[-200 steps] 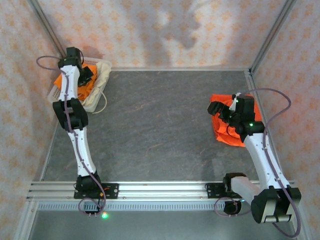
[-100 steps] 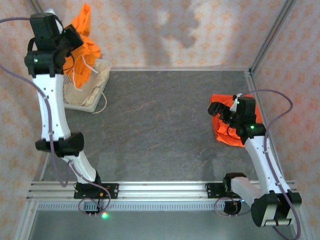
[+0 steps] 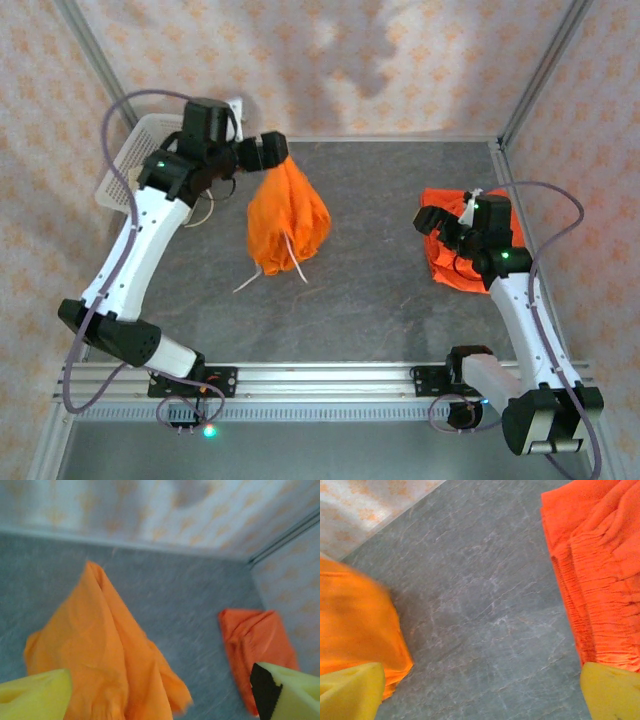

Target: Fold and stack the shorts

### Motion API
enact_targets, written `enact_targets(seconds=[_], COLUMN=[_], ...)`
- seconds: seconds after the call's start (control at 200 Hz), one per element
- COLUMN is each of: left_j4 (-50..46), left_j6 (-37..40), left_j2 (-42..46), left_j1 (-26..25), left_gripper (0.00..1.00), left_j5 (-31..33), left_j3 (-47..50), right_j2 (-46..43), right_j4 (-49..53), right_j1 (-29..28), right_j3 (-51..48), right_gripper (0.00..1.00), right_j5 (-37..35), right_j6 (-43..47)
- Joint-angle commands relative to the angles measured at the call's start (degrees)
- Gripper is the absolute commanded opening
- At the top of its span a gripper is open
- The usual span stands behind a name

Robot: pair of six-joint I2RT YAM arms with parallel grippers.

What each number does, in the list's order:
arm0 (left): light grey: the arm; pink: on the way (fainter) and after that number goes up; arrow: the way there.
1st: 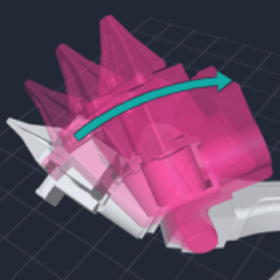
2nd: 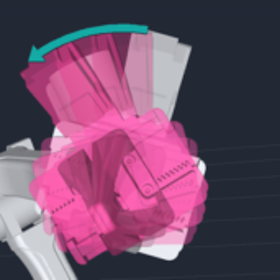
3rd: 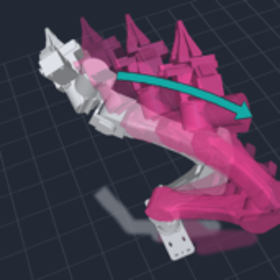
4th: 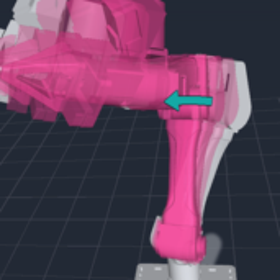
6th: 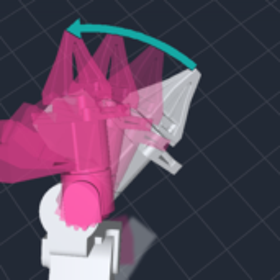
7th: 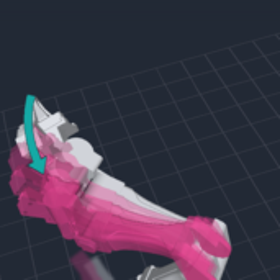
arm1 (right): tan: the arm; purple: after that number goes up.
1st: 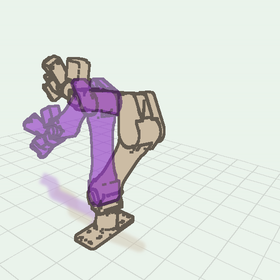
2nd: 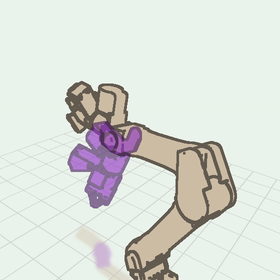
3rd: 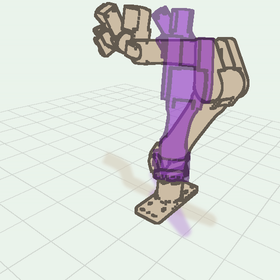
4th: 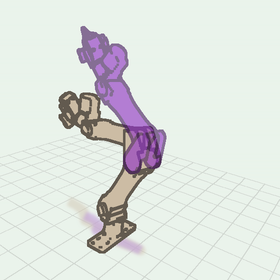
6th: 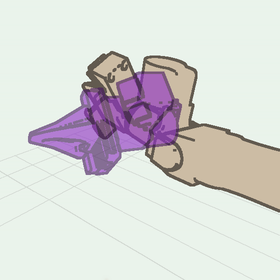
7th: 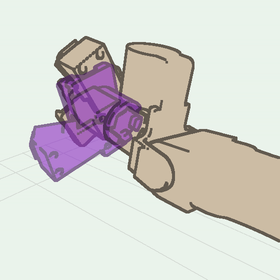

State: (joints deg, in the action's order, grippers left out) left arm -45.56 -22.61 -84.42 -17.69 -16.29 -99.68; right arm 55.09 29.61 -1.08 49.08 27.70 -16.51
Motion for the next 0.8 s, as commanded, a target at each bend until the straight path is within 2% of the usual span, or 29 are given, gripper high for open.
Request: enact_targets(seconds=[0.0,0.095,0.22,0.305,0.43,0.591,0.791], left_j4=[5.07,6.26,5.89,10.22,17.48,16.33,14.32], left_j6=[0.33,-1.24,-6.04,-11.59,-18.26,-17.34,-16.54], left_j2=[6.65,11.78,15.79,18.6,22.19,27.34,30.55], left_j1=[-0.06,-0.04,0.46,1.88,7.44,13.83,24.98], left_gripper=[0.99,1.0,1.0,0.99,0.98,1.0,1.0], left_j5=[1.38,4.46,5.78,2.8,-3.95,-3.36,-9.27], left_j3=[8.21,17.35,28.84,38.51,49.63,53.04,53.91], right_j2=[-0.61,-0.26,2.31,7.21,19.08,37.18,54.89], right_j4=[1.56,3.33,4.98,4.5,4.54,4.32,6.96], right_j1=[-0.17,-4.15,-17.1,-26.51,-40.31,-51.73,-58.92], right_j3=[1.78,2.8,4.93,7.52,14.67,27.63,41.49], right_gripper=[1.0,0.98,0.98,0.97,0.97,0.97,0.97], right_j5=[5.53,3.85,-6.92,-14.15,-25.91,-33.39,-37.52], right_j6=[0.53,2.85,6.07,7.25,10.75,12.83,14.67])
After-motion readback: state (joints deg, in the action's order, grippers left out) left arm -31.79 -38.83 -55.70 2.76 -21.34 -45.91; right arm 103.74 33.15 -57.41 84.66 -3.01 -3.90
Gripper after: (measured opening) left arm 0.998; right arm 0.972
